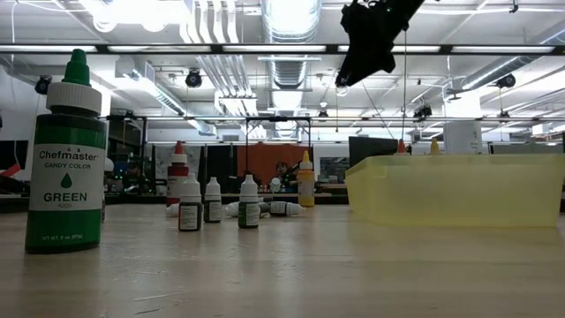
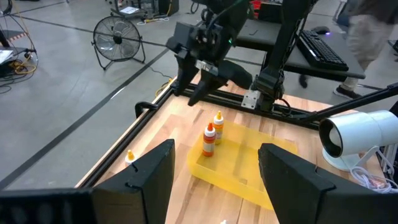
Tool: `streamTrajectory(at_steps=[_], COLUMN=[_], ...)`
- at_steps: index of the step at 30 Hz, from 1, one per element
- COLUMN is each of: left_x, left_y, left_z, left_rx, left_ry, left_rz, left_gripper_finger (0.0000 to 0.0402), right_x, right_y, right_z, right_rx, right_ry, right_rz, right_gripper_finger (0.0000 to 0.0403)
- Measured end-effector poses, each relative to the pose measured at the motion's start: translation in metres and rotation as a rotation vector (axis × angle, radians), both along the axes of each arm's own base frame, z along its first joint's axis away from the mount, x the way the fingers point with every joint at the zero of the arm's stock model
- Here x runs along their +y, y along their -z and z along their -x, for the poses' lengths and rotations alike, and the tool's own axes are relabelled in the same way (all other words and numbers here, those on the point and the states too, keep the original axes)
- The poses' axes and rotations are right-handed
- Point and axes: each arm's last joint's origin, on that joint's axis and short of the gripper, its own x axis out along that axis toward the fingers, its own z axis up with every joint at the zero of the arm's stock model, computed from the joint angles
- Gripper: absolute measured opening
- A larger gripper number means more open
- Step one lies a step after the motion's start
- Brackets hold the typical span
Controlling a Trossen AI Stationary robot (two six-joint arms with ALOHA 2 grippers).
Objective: Pick & Place food coloring
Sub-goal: Put the big yellow food coloring bottle into the yellow bin
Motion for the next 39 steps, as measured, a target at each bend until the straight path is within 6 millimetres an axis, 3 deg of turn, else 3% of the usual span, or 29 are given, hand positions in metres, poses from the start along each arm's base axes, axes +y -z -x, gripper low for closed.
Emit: streamTrajectory(at_steps=[18,31,39], left_x=[0.0,0.0,0.0], left_y=[0.0,0.0,0.0], left_z=[0.0,0.0,0.0], left_rx=[0.004,0.003,0.001], left_ry=[-0.003,-0.005,-0.012], left_rz=[-0.014,-0.015,-0.012], left_gripper_finger=[0.0204,0.0204,0.0204], right_x=[-0.03,-0.032,-0.048], right_y=[-0.003,-0.007,-0.006], right_z=[0.01,0.008,-0.014], right_rx=[-0.084,-0.12,-0.158], right_ry=[0.048,0.04,0.042], right_rz=[-0.026,-0.013,-0.037], right_gripper_finger=[0.0194,0.0194,0.0194])
